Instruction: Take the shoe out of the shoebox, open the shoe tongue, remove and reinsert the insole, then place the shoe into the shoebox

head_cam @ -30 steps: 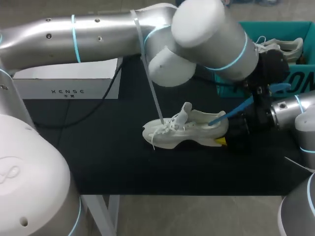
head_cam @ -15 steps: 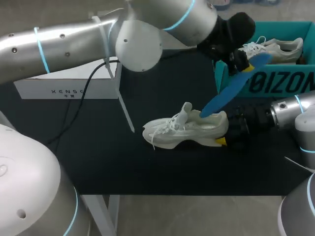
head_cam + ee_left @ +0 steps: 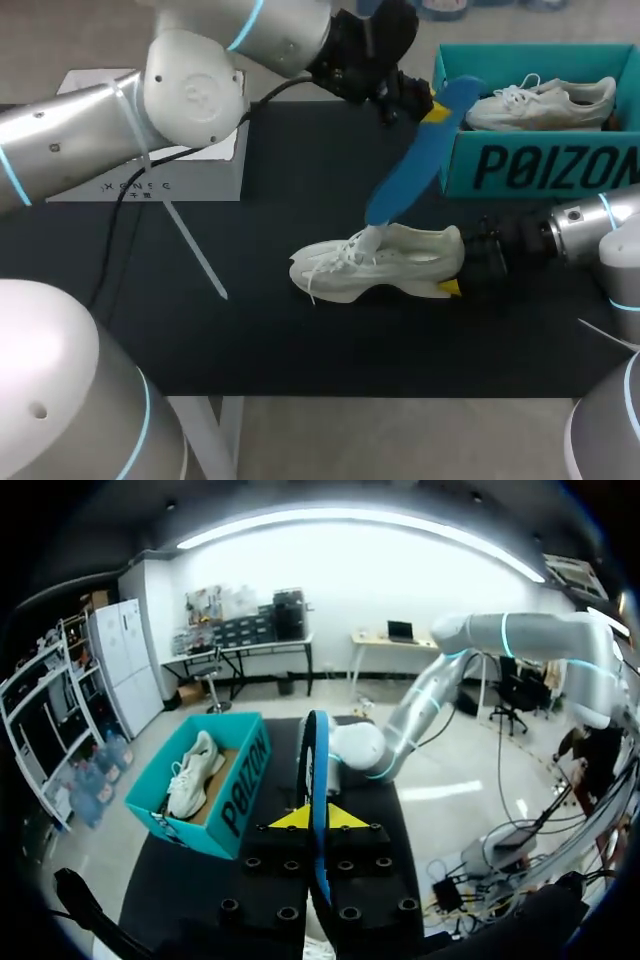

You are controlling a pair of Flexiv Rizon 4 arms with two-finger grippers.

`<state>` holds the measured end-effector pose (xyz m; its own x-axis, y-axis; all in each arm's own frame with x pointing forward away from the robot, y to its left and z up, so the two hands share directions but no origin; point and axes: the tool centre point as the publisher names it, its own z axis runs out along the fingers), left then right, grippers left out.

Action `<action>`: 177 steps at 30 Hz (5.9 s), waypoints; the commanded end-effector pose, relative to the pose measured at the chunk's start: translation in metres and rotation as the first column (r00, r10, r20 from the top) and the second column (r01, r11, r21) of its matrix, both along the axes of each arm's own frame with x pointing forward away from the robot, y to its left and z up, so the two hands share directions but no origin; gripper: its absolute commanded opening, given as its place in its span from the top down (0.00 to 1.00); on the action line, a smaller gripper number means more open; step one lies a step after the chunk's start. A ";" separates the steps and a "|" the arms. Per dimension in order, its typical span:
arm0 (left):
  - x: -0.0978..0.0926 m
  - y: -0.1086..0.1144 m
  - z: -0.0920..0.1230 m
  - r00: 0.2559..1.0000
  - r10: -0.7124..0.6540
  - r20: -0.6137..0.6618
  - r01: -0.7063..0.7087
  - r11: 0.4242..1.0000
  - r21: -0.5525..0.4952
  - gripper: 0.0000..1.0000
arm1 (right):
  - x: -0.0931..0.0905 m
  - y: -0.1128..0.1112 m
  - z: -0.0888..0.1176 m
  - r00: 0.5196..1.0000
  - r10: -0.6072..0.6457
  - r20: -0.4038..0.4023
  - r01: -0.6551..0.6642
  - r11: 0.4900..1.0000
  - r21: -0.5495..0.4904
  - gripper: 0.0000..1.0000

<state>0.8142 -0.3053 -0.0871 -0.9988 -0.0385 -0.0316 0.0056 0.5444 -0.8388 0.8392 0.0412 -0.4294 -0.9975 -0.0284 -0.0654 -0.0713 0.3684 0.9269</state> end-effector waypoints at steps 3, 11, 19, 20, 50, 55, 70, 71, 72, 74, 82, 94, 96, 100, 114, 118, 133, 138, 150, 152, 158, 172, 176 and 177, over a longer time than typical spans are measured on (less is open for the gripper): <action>-0.006 0.020 0.004 1.000 -0.001 0.007 0.001 0.998 -0.066 1.00 | -0.001 0.002 -0.003 1.000 -0.003 0.001 0.003 1.000 -0.002 1.00; -0.006 0.020 0.004 1.000 -0.001 0.007 0.001 0.998 -0.066 1.00 | -0.001 0.002 -0.003 1.000 -0.003 0.001 0.003 1.000 -0.002 1.00; -0.004 0.016 0.007 0.997 -0.036 -0.061 0.031 0.996 -0.080 1.00 | -0.001 0.002 -0.003 1.000 -0.003 0.001 0.003 1.000 -0.002 1.00; -0.003 0.013 0.007 0.992 -0.068 -0.108 0.058 0.994 -0.089 1.00 | -0.001 0.002 -0.003 1.000 -0.003 0.001 0.003 1.000 -0.002 1.00; -0.010 0.062 0.061 0.849 -0.187 -0.493 0.014 0.943 -0.333 1.00 | -0.001 0.002 -0.003 1.000 -0.003 0.001 0.003 1.000 -0.002 1.00; -0.013 0.084 0.074 0.858 -0.122 -0.498 -0.052 0.945 -0.322 1.00 | -0.001 0.002 -0.003 1.000 -0.003 0.001 0.003 1.000 -0.002 1.00; -0.009 0.109 0.078 0.846 -0.164 -0.507 -0.020 0.941 -0.338 1.00 | -0.001 0.002 -0.003 1.000 -0.003 0.001 0.003 1.000 -0.002 1.00; -0.009 0.109 0.078 0.846 -0.164 -0.507 -0.020 0.941 -0.338 1.00 | -0.001 0.002 -0.003 1.000 -0.003 0.001 0.003 1.000 -0.002 0.89; -0.009 0.109 0.078 0.846 -0.164 -0.507 -0.020 0.941 -0.338 1.00 | -0.001 0.002 -0.003 1.000 -0.003 0.001 0.003 1.000 -0.002 0.00; -0.009 0.109 0.078 0.846 -0.164 -0.507 -0.020 0.941 -0.338 1.00 | -0.001 0.002 -0.003 1.000 -0.003 0.001 0.003 1.000 -0.002 0.00; -0.009 0.109 0.078 0.846 -0.164 -0.507 -0.020 0.941 -0.338 1.00 | -0.002 -0.001 -0.003 1.000 -0.005 0.002 0.005 1.000 -0.004 0.00; -0.009 0.109 0.078 0.846 -0.164 -0.507 -0.020 0.941 -0.338 1.00 | -0.003 -0.058 0.003 0.998 -0.058 0.018 0.059 0.997 -0.054 0.00; -0.009 0.109 0.078 0.846 -0.164 -0.507 -0.020 0.941 -0.338 1.00 | -0.003 -0.067 0.007 0.998 -0.063 0.025 0.065 0.995 -0.071 0.00; -0.009 0.109 0.078 0.846 -0.164 -0.507 -0.020 0.941 -0.338 1.00 | -0.002 -0.080 0.022 0.997 -0.059 0.048 0.064 0.990 -0.125 0.00; -0.009 0.109 0.078 0.846 -0.164 -0.507 -0.020 0.941 -0.338 1.00 | -0.005 -0.074 0.085 0.995 -0.054 0.078 0.080 0.918 -0.388 0.00; -0.009 0.109 0.078 0.846 -0.164 -0.507 -0.020 0.941 -0.338 1.00 | -0.013 -0.073 0.106 0.991 -0.087 0.105 0.124 0.896 -0.425 0.00; -0.009 0.109 0.078 0.846 -0.164 -0.507 -0.020 0.941 -0.338 1.00 | -0.021 -0.047 0.137 0.983 -0.120 0.142 0.184 0.723 -0.666 0.00; -0.009 0.109 0.078 0.846 -0.164 -0.507 -0.020 0.941 -0.338 1.00 | -0.012 -0.047 0.132 0.981 -0.124 0.152 0.196 0.681 -0.706 0.00; -0.009 0.109 0.078 0.846 -0.164 -0.507 -0.020 0.941 -0.338 1.00 | 0.003 -0.061 0.131 0.979 -0.147 0.143 0.204 0.640 -0.741 0.00; -0.009 0.109 0.078 0.846 -0.164 -0.507 -0.020 0.941 -0.338 1.00 | 0.004 -0.067 0.134 0.978 -0.153 0.145 0.210 0.633 -0.745 0.00; -0.009 0.109 0.078 0.846 -0.164 -0.507 -0.020 0.941 -0.338 1.00 | 0.012 -0.071 0.133 0.978 -0.158 0.137 0.206 0.618 -0.758 0.00; -0.012 0.111 0.085 0.841 -0.152 -0.519 -0.038 0.941 -0.337 1.00 | 0.021 -0.061 0.128 0.981 -0.147 0.124 0.190 0.644 -0.741 0.00; -0.019 0.116 0.100 0.840 -0.145 -0.522 -0.052 0.937 -0.345 1.00 | 0.022 -0.057 0.128 0.982 -0.143 0.123 0.187 0.649 -0.737 0.00; -0.021 0.117 0.103 0.841 -0.144 -0.522 -0.056 0.936 -0.348 1.00 | 0.022 -0.056 0.128 0.982 -0.143 0.124 0.188 0.650 -0.737 0.00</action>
<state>0.8025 -0.1939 0.0095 -0.8504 0.1157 0.5133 -0.4766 0.2437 -0.8446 0.8607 -0.0173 -0.3000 -0.9866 0.0746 -0.1450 0.0209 0.9397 0.3415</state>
